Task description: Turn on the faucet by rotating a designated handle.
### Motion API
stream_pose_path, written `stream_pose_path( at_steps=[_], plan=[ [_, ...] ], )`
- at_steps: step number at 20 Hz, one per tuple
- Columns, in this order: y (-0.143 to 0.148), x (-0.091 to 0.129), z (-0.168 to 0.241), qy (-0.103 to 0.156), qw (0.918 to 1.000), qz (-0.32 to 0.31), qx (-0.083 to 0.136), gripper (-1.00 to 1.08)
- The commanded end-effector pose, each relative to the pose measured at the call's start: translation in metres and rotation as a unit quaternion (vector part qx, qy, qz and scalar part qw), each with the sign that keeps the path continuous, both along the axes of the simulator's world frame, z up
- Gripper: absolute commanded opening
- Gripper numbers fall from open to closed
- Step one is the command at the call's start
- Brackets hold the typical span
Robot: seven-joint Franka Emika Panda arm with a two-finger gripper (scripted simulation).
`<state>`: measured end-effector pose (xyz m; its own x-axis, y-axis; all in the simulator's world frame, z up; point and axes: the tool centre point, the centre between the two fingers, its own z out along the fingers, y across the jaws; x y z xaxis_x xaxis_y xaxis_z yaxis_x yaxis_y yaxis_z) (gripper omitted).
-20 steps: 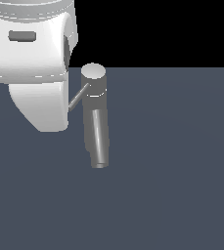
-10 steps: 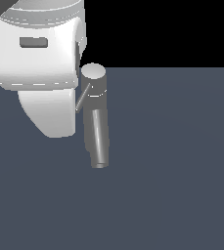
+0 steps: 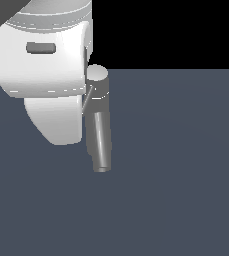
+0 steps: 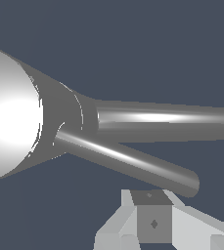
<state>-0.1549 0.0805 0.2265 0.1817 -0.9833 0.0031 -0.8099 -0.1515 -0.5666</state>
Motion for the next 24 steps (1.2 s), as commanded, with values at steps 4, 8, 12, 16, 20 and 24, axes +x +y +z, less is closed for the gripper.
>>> stream_pose_path(
  at_steps=[4, 8, 12, 16, 20, 24],
  plan=[
    [-0.012, 0.001, -0.001, 0.001, 1.0, -0.004, 0.0, -1.0],
    [-0.02, 0.001, -0.002, 0.001, 1.0, -0.005, 0.0, -1.0],
    [-0.027, 0.001, -0.003, 0.002, 1.0, -0.005, 0.0, -1.0],
    [-0.035, 0.002, -0.004, 0.002, 1.0, -0.006, 0.0, -1.0],
    [-0.044, 0.002, -0.004, 0.002, 1.0, -0.006, 0.0, -1.0],
    [-0.052, 0.002, -0.005, 0.003, 1.0, -0.007, 0.0, -1.0]
  ],
)
